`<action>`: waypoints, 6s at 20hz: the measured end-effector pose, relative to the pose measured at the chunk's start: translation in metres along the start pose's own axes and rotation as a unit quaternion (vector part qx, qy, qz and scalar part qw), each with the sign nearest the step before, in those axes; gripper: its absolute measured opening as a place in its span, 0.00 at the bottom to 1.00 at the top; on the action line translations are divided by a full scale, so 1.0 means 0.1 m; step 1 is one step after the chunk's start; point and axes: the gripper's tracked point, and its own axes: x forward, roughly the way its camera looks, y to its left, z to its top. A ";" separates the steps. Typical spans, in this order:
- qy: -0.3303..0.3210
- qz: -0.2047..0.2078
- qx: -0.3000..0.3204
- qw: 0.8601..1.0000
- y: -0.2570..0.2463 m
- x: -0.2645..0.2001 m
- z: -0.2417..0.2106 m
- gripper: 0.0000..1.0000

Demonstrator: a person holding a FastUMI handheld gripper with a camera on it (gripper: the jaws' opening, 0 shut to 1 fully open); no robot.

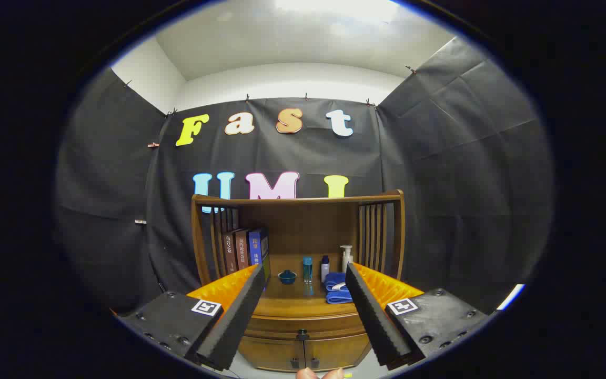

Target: Pull open the drawer, take out the items inside it, and place them on the countertop above the cabinet.

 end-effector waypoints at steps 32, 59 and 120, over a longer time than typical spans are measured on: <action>0.050 0.025 -0.029 0.998 0.13 0.53 -2.11 0.99; 0.225 0.013 0.006 0.974 0.05 1.33 -3.93 0.31; 0.665 -0.010 0.031 0.746 0.13 0.88 -4.30 0.79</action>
